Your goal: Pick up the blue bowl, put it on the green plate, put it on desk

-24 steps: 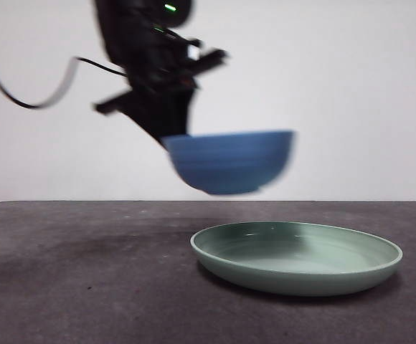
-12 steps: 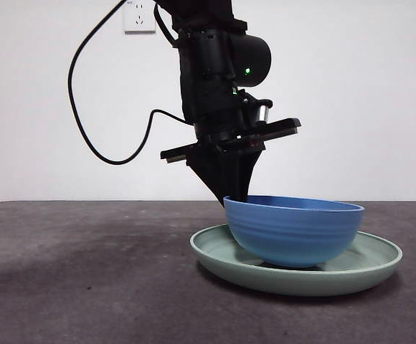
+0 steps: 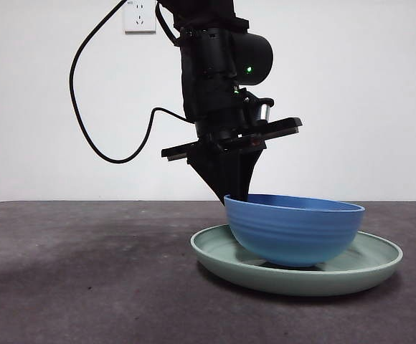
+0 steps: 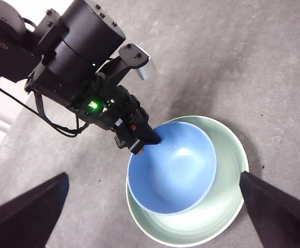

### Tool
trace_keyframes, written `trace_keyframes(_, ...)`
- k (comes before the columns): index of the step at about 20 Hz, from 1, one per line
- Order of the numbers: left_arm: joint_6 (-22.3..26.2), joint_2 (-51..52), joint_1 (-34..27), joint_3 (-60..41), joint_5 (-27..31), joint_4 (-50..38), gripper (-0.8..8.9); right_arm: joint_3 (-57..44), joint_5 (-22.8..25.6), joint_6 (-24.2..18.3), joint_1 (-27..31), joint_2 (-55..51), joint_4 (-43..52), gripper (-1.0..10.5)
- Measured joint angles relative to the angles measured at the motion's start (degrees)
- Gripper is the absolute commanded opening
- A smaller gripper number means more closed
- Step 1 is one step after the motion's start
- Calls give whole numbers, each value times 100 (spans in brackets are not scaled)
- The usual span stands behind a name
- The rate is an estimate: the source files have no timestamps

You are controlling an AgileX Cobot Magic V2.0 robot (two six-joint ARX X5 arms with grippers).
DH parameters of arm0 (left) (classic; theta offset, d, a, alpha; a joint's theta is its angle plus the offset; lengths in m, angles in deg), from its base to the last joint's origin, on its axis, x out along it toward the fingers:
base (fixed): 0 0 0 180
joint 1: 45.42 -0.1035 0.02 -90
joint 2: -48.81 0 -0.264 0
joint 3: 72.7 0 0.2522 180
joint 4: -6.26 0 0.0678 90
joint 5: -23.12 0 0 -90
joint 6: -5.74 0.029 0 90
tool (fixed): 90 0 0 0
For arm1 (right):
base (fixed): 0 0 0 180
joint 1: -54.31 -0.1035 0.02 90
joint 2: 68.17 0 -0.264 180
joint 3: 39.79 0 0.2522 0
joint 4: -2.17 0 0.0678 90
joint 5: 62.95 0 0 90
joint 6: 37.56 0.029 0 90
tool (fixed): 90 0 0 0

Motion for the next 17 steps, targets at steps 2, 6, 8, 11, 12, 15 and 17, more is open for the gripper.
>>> trace_keyframes(2,0,0,7,0,0,7,79,0,0,0,0,0,0,610)
trace_keyframes(6,0,0,7,7,0,11,412,0,0,0,0,0,0,610)
trace_keyframes(8,0,0,7,17,0,17,540,0,0,-2,0,0,0,610)
trace_keyframes(11,13,0,7,181,0,317,560,0,2,0,0,0,0,610)
trace_keyframes(12,48,0,7,284,28,507,560,0,2,0,0,0,0,610)
trace_keyframes(15,157,2,4,708,367,1021,564,0,0,0,0,0,-2,610)
trace_keyframes(17,225,103,-7,841,645,1344,564,0,2,-2,0,0,-2,610)
